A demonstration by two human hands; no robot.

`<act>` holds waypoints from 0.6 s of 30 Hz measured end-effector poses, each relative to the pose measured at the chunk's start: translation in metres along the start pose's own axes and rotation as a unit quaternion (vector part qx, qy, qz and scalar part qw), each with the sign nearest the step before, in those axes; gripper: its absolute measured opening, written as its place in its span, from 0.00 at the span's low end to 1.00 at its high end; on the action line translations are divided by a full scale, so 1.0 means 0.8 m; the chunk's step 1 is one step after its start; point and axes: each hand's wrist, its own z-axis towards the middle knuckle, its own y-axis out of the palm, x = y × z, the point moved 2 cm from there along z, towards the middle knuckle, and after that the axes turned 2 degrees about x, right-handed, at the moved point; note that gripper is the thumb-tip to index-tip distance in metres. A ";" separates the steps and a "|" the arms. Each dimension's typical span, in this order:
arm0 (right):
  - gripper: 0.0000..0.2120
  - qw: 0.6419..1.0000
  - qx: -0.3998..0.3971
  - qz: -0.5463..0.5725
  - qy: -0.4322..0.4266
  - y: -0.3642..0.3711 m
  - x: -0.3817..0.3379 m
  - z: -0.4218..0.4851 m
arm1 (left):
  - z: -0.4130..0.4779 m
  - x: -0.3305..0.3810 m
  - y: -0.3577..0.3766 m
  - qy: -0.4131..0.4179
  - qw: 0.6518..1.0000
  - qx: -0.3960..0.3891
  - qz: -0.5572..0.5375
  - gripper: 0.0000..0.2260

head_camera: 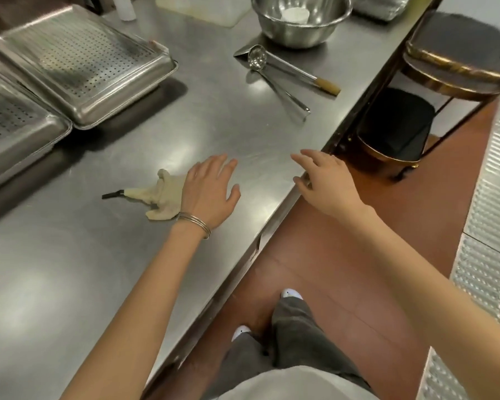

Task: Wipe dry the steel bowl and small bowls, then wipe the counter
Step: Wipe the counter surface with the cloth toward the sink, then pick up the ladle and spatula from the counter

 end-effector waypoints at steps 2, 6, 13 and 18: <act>0.23 0.999 0.044 -0.006 -0.001 -0.013 0.012 -0.004 | 0.015 0.017 -0.001 0.018 1.000 0.011 0.001 0.26; 0.24 0.997 0.077 -0.014 0.017 -0.021 0.045 -0.010 | 0.038 0.046 0.009 0.040 0.999 0.013 -0.001 0.26; 0.25 0.998 0.055 -0.021 0.017 -0.023 0.124 -0.011 | 0.081 0.106 0.043 0.036 0.999 -0.006 0.000 0.26; 0.25 0.999 0.030 -0.013 -0.009 -0.036 0.199 0.015 | 0.122 0.159 0.068 0.009 1.000 -0.006 -0.001 0.26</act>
